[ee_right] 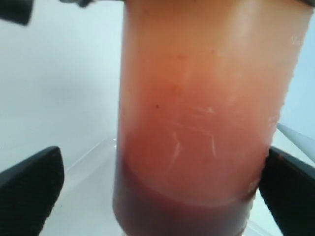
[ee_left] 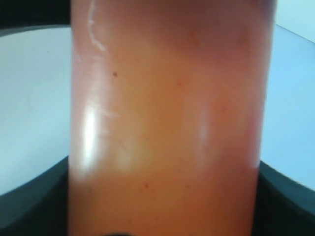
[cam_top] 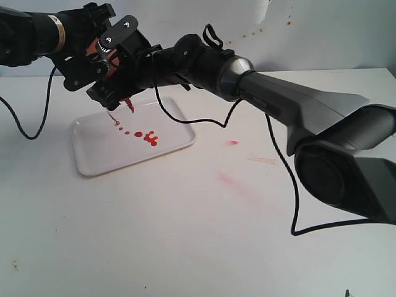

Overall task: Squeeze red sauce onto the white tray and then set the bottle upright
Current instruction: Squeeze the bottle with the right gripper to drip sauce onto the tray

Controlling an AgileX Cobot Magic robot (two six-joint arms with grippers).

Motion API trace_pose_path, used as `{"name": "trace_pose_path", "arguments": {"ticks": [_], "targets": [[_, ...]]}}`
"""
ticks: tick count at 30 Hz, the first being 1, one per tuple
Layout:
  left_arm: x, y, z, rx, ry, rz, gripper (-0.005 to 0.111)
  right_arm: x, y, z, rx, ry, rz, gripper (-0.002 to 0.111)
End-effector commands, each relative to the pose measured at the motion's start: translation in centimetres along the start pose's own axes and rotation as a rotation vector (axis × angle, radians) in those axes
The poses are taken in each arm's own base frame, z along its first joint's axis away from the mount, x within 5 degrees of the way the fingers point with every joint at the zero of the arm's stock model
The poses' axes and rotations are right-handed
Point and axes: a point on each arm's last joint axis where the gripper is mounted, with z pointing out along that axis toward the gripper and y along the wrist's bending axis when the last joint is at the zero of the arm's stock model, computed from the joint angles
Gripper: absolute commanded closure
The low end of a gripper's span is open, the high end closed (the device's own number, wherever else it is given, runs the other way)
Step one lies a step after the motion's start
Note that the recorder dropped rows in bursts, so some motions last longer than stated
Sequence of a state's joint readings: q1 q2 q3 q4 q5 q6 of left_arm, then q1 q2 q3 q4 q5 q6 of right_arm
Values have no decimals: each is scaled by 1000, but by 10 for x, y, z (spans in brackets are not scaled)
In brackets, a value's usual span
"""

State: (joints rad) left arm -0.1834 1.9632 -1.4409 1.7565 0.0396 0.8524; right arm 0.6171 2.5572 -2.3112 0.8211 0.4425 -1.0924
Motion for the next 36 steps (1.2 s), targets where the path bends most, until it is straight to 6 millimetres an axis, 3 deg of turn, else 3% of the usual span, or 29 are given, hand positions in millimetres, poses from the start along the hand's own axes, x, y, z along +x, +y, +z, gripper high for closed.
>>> {"name": "trace_pose_path", "arguments": {"ticks": [1, 10, 15, 23, 26, 30, 36], "targets": [[8, 5, -6, -12, 24, -27, 107, 0, 1, 0, -2, 8, -25, 3], [7, 6, -6, -27, 11, -27, 107, 0, -5, 4, 65, -61, 74, 3], [6, 7, -6, -39, 0, -27, 107, 11, -5, 11, 81, -48, 49, 3], [6, 7, -6, -39, 0, -27, 107, 5, 2, 13, 81, -81, 42, 6], [6, 7, -6, -39, 0, -27, 107, 3, 5, 15, 97, -90, 38, 29], [6, 7, -6, -39, 0, -27, 107, 1, 8, 15, 87, -90, 35, 105], [6, 7, -6, -39, 0, -27, 107, 1, 8, 15, 93, -93, 40, 108]]}}
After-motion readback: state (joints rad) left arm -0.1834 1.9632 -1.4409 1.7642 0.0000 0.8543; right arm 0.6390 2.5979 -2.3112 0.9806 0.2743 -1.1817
